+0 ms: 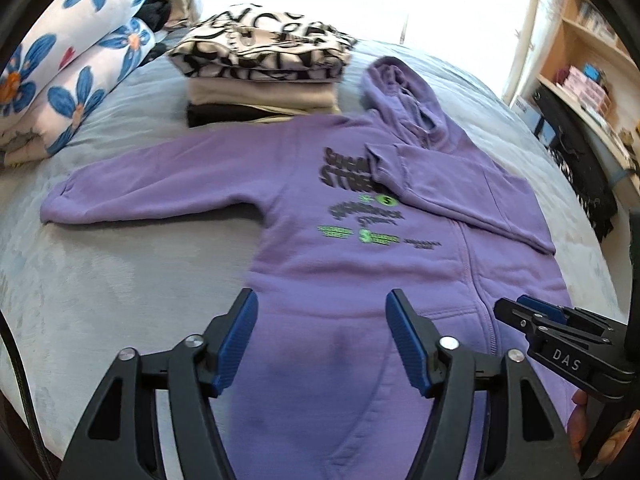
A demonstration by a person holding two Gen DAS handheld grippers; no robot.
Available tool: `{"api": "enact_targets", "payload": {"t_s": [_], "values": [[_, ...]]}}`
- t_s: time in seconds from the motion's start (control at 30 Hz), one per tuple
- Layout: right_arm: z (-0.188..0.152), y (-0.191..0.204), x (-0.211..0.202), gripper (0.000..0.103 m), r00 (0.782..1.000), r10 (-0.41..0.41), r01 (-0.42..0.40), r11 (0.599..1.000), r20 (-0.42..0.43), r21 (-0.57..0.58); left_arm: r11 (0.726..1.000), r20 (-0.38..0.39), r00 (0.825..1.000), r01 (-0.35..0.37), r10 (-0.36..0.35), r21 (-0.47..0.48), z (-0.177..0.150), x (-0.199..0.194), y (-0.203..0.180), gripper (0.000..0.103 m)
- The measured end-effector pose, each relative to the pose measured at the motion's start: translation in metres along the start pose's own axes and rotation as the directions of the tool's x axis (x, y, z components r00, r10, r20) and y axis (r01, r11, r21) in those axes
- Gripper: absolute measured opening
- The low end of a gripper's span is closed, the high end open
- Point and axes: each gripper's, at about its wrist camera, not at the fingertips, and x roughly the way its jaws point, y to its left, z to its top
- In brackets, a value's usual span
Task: Fold large clothes
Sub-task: 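Move the left tool to the other sleeve cuff and grasp it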
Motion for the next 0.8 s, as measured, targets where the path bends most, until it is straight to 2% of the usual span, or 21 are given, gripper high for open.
{"api": "enact_targets", "payload": {"t_s": [0.07,0.3,0.5,0.67,0.8], "values": [[0.006,0.016,-0.001,0.047,0.999,0.022,-0.021,0.999,0.024,-0.027,0.999,0.011,1.0,0.002,-0.002,-0.033,0.002,-0.001,0.017,0.071],[0.034,0.072,0.002,0.047,0.994,0.078,-0.069,0.99,0.07,-0.121,0.988,0.027,0.999,-0.032,0.037,-0.154,0.012,0.001,0.078,0.071],[0.057,0.106,0.012,0.047,0.992,0.083,-0.066,0.982,0.09,-0.175,0.968,0.032,0.998,-0.04,0.049,-0.246,0.019,0.007,0.129,0.071],[0.07,0.127,0.024,0.047,0.991,0.072,-0.047,0.977,0.109,-0.209,0.947,-0.002,1.0,-0.002,0.001,-0.322,0.02,0.023,0.172,0.071],[0.074,0.139,0.035,0.047,0.991,0.055,-0.026,0.972,0.12,-0.232,0.914,-0.03,0.997,0.049,-0.067,-0.402,0.016,0.044,0.208,0.071]]}}
